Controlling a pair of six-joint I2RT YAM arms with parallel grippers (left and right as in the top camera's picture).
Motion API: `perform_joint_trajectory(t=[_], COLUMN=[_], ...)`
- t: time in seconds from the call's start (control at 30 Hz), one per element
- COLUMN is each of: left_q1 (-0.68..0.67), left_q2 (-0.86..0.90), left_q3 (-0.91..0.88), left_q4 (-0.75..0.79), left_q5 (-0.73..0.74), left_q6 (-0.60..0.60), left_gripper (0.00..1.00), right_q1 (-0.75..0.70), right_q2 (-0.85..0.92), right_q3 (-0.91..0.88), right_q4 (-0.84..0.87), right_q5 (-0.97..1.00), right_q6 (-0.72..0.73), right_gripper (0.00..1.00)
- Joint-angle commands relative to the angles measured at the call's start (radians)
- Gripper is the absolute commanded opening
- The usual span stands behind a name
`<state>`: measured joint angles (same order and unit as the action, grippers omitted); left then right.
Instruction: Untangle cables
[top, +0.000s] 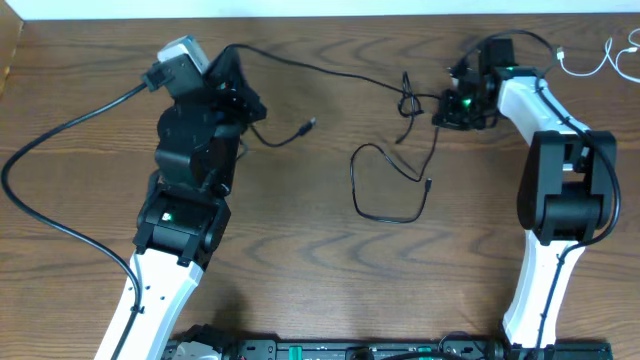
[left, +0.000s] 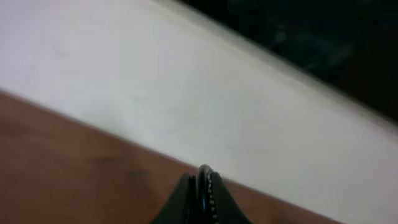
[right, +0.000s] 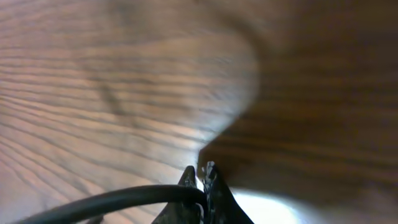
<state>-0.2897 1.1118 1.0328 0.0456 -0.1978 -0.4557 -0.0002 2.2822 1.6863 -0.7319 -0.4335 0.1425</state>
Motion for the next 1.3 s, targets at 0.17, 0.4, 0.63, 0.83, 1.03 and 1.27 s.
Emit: perform_joint_trajectory(t=[0.17,0.4,0.63,0.83,1.03,1.27], left_q1=[0.012,-0.002,-0.022,-0.025,-0.049,-0.110], left_q2=[0.060,0.198,0.282,0.331,0.422,0.563], left_q3=[0.019,0.019,0.019,0.019,0.019,0.019], left_q4=[-0.245,-0.341,-0.330,-0.287,-0.134,0.096], left_q5=[0.077,0.436,0.558,0.576,0.605,0.667], left_q6=[0.059,0.060,0.050,-0.038,-0.104,-0.190], left_gripper=[0.08,0.17,0.63,0.71,0.84,0.86], right_q1=[-0.026,0.016,0.031,0.032,0.042,0.059], right_q2=[0.005,-0.004,-0.067,-0.194,-0.329,-0.401], right_q3=[-0.001,-0.001,-0.001,-0.001,-0.001,-0.001], right_q4=[-0.060,-0.080,-0.096,-0.124,-0.173,-0.219], right_q5=[-0.023,-0.220,-0.346,-0.359,-0.361,-0.363], right_q6=[-0.066,-0.152,-0.204,-0.231,-0.269,-0.298], right_gripper=[0.01,0.01,0.01,0.01,0.01,0.01])
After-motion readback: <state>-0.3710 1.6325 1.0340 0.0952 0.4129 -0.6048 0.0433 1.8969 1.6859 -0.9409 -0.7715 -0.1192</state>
